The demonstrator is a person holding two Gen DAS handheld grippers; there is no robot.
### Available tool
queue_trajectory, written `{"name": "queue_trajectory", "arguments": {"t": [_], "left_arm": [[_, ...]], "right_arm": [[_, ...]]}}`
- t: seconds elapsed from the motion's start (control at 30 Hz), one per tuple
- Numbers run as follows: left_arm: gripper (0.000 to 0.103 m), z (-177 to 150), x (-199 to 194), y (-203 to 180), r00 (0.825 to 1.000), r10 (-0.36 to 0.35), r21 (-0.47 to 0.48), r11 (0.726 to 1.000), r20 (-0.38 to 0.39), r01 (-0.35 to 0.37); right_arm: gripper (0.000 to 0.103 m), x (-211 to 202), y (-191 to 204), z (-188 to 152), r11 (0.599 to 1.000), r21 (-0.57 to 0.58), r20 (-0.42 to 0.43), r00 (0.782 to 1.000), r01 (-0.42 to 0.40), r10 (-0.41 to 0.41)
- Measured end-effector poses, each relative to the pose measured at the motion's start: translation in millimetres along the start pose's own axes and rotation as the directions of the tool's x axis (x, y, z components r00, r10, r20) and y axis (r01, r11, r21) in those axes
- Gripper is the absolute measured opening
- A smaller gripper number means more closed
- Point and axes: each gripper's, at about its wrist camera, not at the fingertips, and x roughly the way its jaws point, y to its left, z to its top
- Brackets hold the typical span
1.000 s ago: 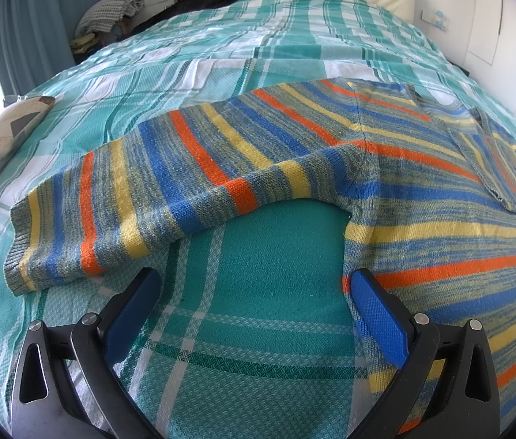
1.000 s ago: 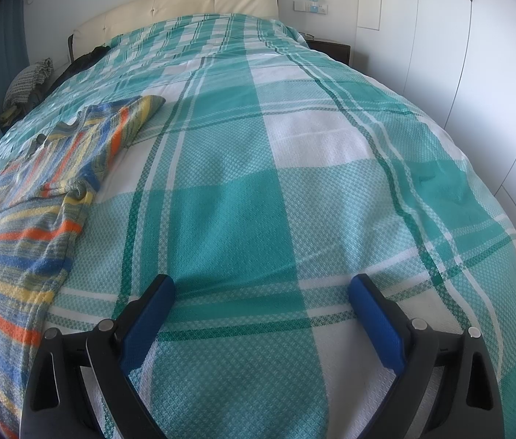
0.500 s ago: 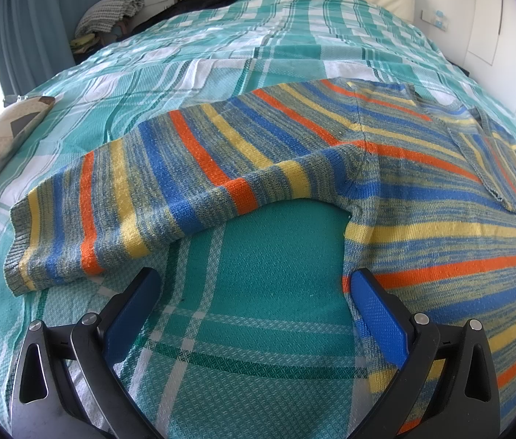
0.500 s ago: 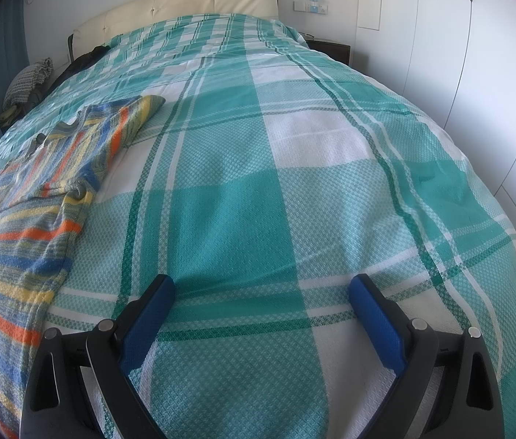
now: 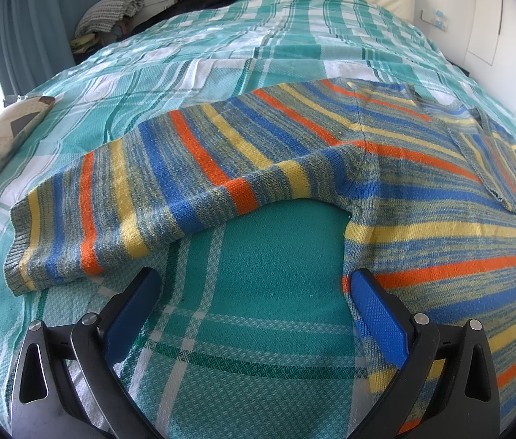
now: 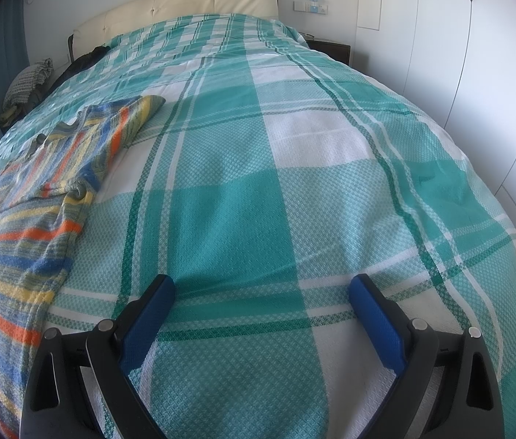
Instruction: Fold small clothes
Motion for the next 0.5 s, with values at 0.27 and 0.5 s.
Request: {"name": "queue_trajectory", "arguments": {"t": [0.27,0.5], "left_arm": [[0.103,0.1,0.0,0.3,1.000,0.000,0.000,1.000,0.000,0.000],[0.103,0.0,0.0,-0.2,1.000,0.000,0.000,1.000,0.000,0.000]], "right_arm": [[0.096,-0.1,0.2,0.1,1.000,0.002,0.001,1.000,-0.003,0.003],[0.096,0.3,-0.2,0.2,1.000,0.003,0.001,1.000,-0.004,0.004]]}}
